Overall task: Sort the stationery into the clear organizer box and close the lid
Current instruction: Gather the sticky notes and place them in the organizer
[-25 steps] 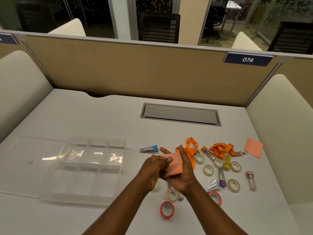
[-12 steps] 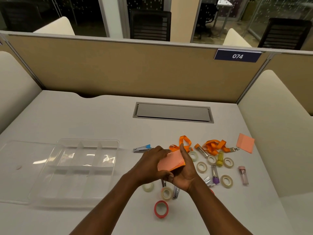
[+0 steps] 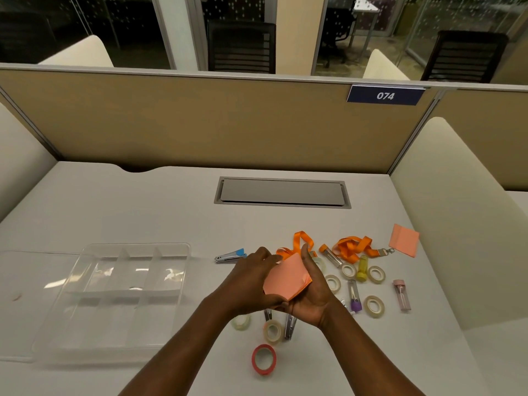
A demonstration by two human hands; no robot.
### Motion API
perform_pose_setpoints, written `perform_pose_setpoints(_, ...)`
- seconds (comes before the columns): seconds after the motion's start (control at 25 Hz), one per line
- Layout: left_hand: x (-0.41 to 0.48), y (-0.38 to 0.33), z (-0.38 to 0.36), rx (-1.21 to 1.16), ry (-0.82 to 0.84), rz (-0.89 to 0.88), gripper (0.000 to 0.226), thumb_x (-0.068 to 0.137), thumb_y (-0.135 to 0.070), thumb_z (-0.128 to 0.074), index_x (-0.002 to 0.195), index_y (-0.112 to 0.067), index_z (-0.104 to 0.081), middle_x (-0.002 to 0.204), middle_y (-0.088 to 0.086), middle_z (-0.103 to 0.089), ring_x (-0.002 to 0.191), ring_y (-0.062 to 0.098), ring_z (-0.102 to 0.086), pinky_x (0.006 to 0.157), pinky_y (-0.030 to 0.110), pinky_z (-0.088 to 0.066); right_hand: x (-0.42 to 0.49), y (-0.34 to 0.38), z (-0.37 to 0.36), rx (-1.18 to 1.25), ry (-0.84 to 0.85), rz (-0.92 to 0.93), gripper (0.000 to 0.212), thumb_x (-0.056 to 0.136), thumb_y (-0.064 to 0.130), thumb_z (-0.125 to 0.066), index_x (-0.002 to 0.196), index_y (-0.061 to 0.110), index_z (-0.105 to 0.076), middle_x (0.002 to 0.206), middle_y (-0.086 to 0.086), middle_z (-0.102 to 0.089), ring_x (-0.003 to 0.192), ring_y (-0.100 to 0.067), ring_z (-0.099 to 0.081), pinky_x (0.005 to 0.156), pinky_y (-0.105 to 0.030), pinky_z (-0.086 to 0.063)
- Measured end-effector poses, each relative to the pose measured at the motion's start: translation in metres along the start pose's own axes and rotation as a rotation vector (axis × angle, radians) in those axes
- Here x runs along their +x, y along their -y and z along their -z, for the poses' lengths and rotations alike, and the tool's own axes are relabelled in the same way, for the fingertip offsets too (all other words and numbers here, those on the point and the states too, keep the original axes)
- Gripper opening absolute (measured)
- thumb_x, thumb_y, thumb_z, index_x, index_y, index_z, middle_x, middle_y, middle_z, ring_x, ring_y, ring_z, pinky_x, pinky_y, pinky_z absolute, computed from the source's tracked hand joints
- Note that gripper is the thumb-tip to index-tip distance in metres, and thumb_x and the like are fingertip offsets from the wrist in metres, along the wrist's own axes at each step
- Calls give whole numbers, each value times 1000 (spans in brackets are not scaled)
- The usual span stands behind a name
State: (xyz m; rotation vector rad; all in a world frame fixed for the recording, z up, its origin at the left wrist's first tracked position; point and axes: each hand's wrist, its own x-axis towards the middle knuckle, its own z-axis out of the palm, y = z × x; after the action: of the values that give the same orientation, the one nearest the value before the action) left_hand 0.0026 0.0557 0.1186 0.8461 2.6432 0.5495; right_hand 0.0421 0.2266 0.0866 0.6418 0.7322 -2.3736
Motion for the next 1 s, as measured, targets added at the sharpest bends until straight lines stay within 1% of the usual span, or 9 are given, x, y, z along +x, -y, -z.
perform_pose_setpoints(0.08,2,-5,-2,53,-40,5,94,70,-71,-66,147,-33,-28,139,-7,-39,123,16,-41,100,35,-40,-1,2,0,-12,-4,11,88,69,72,-72,140,22,-53,139,-26,-55,117,-46,-57,109,-63,-34)
perform_pose_setpoints(0.2,3,-14,-3,55,-121,36,78,76,-63,-64,141,-30,-37,131,-5,-44,115,15,-44,95,33,-41,-5,8,-1,11,10,5,88,73,71,-67,144,24,-47,144,-27,-49,121,-46,-53,109,-65,-34)
perform_pose_setpoints(0.36,6,-28,-3,-32,-261,71,44,92,-41,-59,133,-27,-48,127,-5,-50,111,14,-49,91,27,-43,-8,14,2,56,8,-6,81,78,68,-62,143,19,-50,141,-26,-53,120,-47,-55,100,-65,-44)
perform_pose_setpoints(0.52,9,-38,-6,-23,-342,86,36,98,-34,-50,134,-26,-50,128,-3,-51,110,13,-51,88,23,-41,-10,20,5,94,-14,3,81,79,68,-61,138,13,-54,130,-27,-61,106,-45,-64,89,-58,-54)
perform_pose_setpoints(0.68,10,-46,-9,43,-389,71,27,99,-30,-50,123,-22,-58,121,-1,-57,104,16,-54,86,27,-46,-6,23,9,101,21,49,81,83,71,-56,138,12,-56,126,-23,-63,104,-39,-66,89,-52,-54)
perform_pose_setpoints(0.76,10,-48,-4,-63,-376,53,12,96,-20,-56,106,-23,-62,106,-2,-62,92,13,-56,79,26,-49,-2,24,13,83,34,99,83,86,73,-46,142,12,-51,131,-21,-60,111,-38,-62,97,-53,-49)
perform_pose_setpoints(0.88,10,-32,5,-401,-437,32,30,89,2,-58,82,-27,-57,86,-9,-60,80,6,-60,69,14,-46,2,29,22,128,53,162,86,87,75,-40,144,11,-48,134,-22,-59,115,-41,-58,106,-55,-37)
perform_pose_setpoints(0.96,10,-27,0,-458,-530,124,31,88,4,-59,90,-27,-57,93,-13,-58,84,2,-61,68,7,-45,4,26,23,120,47,182,87,85,77,-39,142,13,-51,137,-25,-57,118,-43,-58,103,-55,-39)
perform_pose_setpoints(1.0,9,-25,-9,-520,-594,238,30,88,3,-59,100,-24,-58,101,-11,-58,87,3,-60,68,7,-45,7,24,22,124,20,192,87,84,78,-39,141,13,-52,140,-27,-54,118,-43,-57,103,-55,-40)
